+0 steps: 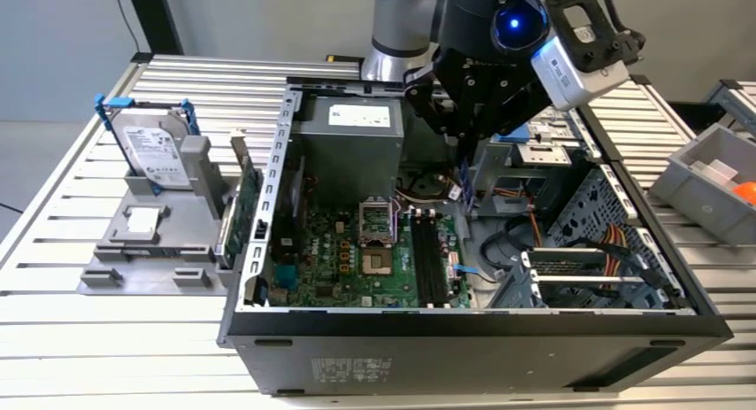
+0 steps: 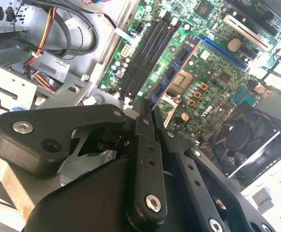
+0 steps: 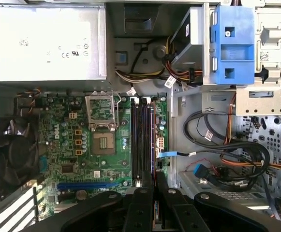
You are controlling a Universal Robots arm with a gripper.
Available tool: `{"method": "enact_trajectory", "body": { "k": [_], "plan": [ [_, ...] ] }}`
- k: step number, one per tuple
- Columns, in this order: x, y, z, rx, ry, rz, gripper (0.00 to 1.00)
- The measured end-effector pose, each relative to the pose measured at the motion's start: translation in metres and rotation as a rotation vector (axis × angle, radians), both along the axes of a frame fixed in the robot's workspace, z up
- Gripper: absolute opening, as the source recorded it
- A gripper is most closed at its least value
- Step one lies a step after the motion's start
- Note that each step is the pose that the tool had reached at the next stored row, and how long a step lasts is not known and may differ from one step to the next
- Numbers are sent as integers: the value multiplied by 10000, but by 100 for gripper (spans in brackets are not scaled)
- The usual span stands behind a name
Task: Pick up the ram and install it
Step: 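Insert the ram into the slot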
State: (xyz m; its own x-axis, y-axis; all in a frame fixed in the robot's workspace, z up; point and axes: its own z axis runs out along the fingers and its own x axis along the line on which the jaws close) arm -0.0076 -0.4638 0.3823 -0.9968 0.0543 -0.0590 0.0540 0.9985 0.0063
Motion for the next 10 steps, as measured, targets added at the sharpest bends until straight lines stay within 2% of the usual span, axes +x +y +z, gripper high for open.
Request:
{"method": "enact_trajectory", "body": {
  "k": [10],
  "plan": [
    [4,0,0,-1,1,-44,0]
  ]
}}
